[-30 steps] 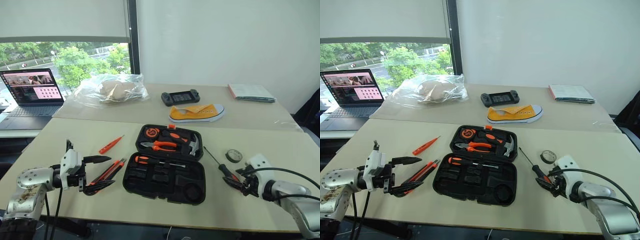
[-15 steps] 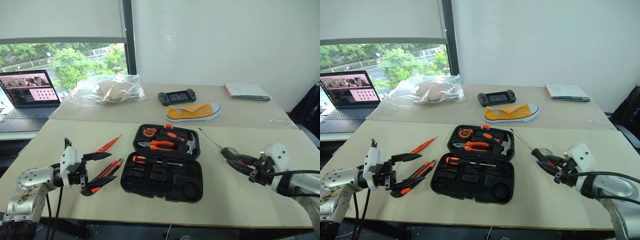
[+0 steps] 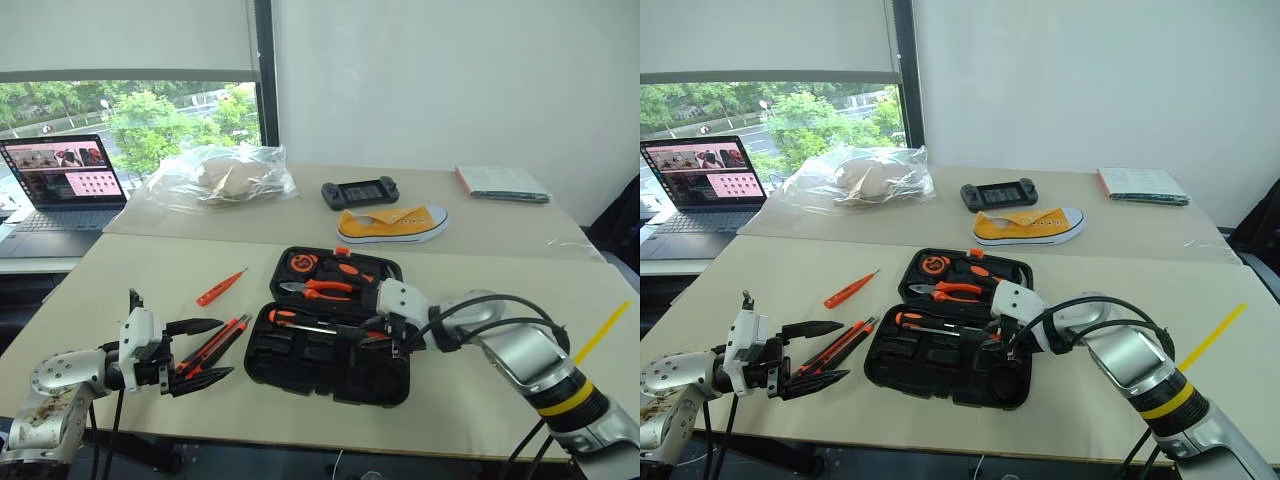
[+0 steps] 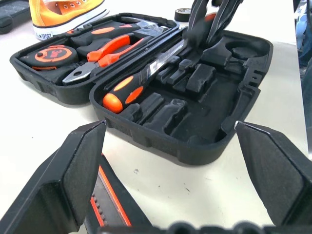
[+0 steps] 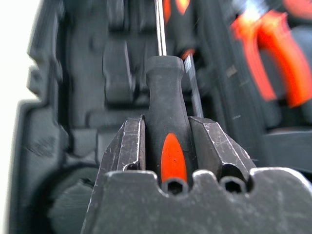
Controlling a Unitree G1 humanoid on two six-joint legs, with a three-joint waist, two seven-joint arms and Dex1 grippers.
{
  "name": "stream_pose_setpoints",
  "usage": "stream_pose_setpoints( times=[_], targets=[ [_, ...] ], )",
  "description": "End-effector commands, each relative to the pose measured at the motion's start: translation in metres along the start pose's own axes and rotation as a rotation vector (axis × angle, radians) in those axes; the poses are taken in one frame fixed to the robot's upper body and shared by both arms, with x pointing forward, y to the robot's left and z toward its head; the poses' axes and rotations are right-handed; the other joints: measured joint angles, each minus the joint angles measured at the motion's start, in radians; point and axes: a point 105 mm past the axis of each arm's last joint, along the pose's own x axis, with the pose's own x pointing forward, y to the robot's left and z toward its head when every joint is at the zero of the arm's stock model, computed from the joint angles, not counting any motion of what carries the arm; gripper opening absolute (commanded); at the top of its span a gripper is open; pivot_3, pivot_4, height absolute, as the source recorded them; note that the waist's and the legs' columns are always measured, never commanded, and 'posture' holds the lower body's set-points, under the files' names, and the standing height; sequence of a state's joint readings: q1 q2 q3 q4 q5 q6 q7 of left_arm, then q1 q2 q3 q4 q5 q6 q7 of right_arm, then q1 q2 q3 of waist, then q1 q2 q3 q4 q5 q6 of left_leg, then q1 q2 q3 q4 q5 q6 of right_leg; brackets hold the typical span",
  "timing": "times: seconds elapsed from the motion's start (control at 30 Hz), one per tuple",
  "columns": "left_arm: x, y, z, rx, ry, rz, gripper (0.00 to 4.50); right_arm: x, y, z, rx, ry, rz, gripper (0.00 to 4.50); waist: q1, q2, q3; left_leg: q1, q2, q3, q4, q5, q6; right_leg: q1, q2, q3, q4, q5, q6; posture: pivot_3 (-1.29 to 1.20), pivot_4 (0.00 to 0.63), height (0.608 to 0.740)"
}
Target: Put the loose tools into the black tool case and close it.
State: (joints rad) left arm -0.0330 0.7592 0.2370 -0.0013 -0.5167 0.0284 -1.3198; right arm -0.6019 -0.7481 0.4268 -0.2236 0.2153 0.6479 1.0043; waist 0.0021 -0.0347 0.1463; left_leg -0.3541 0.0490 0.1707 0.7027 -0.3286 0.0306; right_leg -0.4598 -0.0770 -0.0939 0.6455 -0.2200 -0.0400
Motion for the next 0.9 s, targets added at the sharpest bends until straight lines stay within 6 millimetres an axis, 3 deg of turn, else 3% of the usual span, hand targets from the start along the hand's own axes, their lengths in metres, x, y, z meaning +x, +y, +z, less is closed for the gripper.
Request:
stream_pose_setpoints(
  times=[0.03, 0.43, 0.5, 0.63, 0.83, 0.9],
  targets=[
    [0.0, -0.003, 0.009, 0.033, -0.011, -0.004, 4.5, 0.002, -0.005, 0.002, -0.029, 0.048, -0.015, 1.05, -0.004, 0.0, 0.0, 0.0, 0.0, 0.0, 0.0, 0.0, 0.0, 0.0, 0.0, 0.0, 0.0, 0.0, 0.0, 0.0, 0.15, 0.74],
    [0.0, -0.001, 0.008, 0.044, 0.0, 0.003, 4.5, -0.001, 0.002, -0.021, 0.072, 0.135, 0.002, 1.05, -0.008, 0.0, -0.001, 0.002, 0.001, -0.004, 0.003, 0.001, -0.001, 0.003, 0.0, -0.001, 0.002, 0.0, 0.0, 0.0, 0.15, 0.74],
    [0.0, 0.0, 0.009, 0.046, -0.001, 0.005, 4.5, -0.003, 0.003, -0.019, 0.054, 0.127, 0.02, 2.04, -0.007, 0.0, -0.001, 0.001, 0.001, -0.005, 0.003, 0.001, -0.001, 0.003, 0.0, -0.002, 0.002, 0.0, 0.0, 0.0, 0.15, 0.74],
    [0.001, 0.002, 0.009, 0.047, 0.0, 0.009, 4.5, -0.013, -0.007, 0.003, 0.022, 0.007, 0.003, 3.2, -0.007, 0.0, -0.001, 0.001, 0.0, -0.005, 0.003, 0.001, -0.001, 0.003, 0.0, -0.002, 0.002, 0.0, 0.0, 0.0, 0.15, 0.74],
    [0.001, 0.002, 0.009, 0.043, 0.002, 0.011, 4.5, -0.033, -0.004, 0.018, 0.001, -0.051, 0.082, 3.2, -0.011, 0.0, 0.0, 0.001, 0.001, -0.005, 0.003, 0.001, -0.001, 0.003, 0.0, -0.002, 0.002, 0.0, 0.0, 0.0, 0.15, 0.74],
    [0.002, 0.003, 0.008, 0.042, 0.001, 0.013, 4.5, -0.032, -0.007, 0.022, 0.016, -0.08, 0.066, 2.68, -0.012, 0.0, -0.001, 0.001, 0.001, -0.005, 0.003, 0.001, -0.001, 0.003, 0.0, -0.002, 0.002, 0.0, 0.0, 0.0, 0.15, 0.74]
  ],
)
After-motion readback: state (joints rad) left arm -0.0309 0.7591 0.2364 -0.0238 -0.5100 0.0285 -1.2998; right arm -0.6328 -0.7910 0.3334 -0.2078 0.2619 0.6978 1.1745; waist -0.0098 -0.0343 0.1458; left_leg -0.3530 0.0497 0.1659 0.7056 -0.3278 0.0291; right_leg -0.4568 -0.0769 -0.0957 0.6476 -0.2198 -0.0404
